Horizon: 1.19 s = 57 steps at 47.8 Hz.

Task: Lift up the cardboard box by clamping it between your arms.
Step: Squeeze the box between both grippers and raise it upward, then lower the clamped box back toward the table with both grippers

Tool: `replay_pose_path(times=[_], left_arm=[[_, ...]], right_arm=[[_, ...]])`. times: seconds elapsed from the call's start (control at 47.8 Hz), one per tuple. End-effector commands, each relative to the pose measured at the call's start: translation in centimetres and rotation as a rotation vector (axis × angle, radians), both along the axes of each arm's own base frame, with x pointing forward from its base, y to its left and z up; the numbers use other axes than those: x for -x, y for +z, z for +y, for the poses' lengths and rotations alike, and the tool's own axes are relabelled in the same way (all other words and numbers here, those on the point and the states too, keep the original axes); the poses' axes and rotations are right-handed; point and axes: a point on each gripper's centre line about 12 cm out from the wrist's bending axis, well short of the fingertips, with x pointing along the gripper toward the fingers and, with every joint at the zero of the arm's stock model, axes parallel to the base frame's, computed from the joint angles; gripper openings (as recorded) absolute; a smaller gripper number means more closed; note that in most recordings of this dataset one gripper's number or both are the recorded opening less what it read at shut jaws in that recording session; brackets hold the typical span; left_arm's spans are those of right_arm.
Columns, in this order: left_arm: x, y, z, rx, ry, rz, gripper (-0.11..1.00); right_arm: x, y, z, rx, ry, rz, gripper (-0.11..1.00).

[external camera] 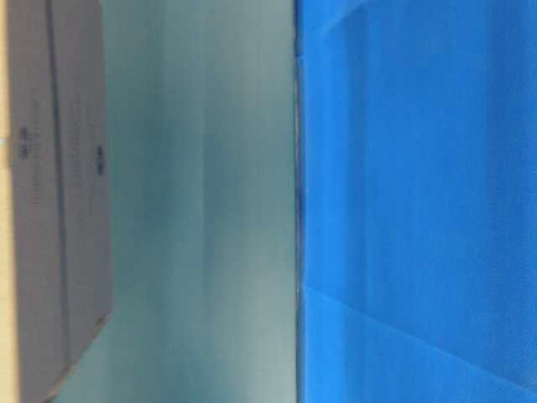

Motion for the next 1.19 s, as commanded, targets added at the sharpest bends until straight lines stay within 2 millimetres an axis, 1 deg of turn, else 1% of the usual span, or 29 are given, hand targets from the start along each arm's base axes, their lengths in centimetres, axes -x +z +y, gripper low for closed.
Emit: replay_pose_path(times=[0.0,0.105,0.167,0.439,0.523,0.627,0.773,0.857,0.92,1.003,1.171], left_arm=[[-0.9,3.8,-0.2,-0.003,-0.001,-0.125,0.85],[-0.9,4.6,-0.1,-0.009,-0.005,-0.136,0.85],[-0.9,4.6,-0.1,-0.019,-0.016,-0.133,0.85],[-1.1,5.0,0.0,-0.039,-0.031,-0.143,0.85],[-1.0,4.8,0.0,-0.035,-0.03,-0.137,0.85],[-1.0,4.3,0.0,-0.029,-0.025,-0.127,0.85],[-0.7,1.6,0.5,-0.023,-0.009,-0.085,0.85],[-0.8,0.2,0.5,-0.025,-0.011,-0.1,0.85],[-1.0,-0.6,0.5,-0.027,-0.012,-0.117,0.85],[-1.2,-1.0,0.4,-0.029,-0.014,-0.137,0.85],[-1.3,-2.0,0.4,-0.026,-0.014,-0.125,0.85]], right_arm=[[-1.2,2.9,0.4,0.001,0.012,-0.103,1.0],[-1.2,3.8,0.4,0.006,0.014,-0.11,1.0],[-1.1,4.0,0.0,0.032,0.013,-0.108,1.0],[-1.1,3.7,-0.1,0.043,0.014,-0.092,1.0],[-1.1,3.5,-0.2,0.044,0.012,-0.086,1.0],[-1.0,2.3,-0.3,0.044,0.012,-0.062,1.0],[-1.1,0.6,-0.6,0.044,0.005,-0.057,1.0],[-1.3,0.2,-0.8,0.047,0.004,-0.083,1.0],[-1.5,-0.6,-0.9,0.049,0.005,-0.083,1.0],[-1.5,-1.5,-0.9,0.046,0.002,-0.075,1.0],[-1.2,-4.5,-1.0,0.042,-0.002,-0.056,1.0]])
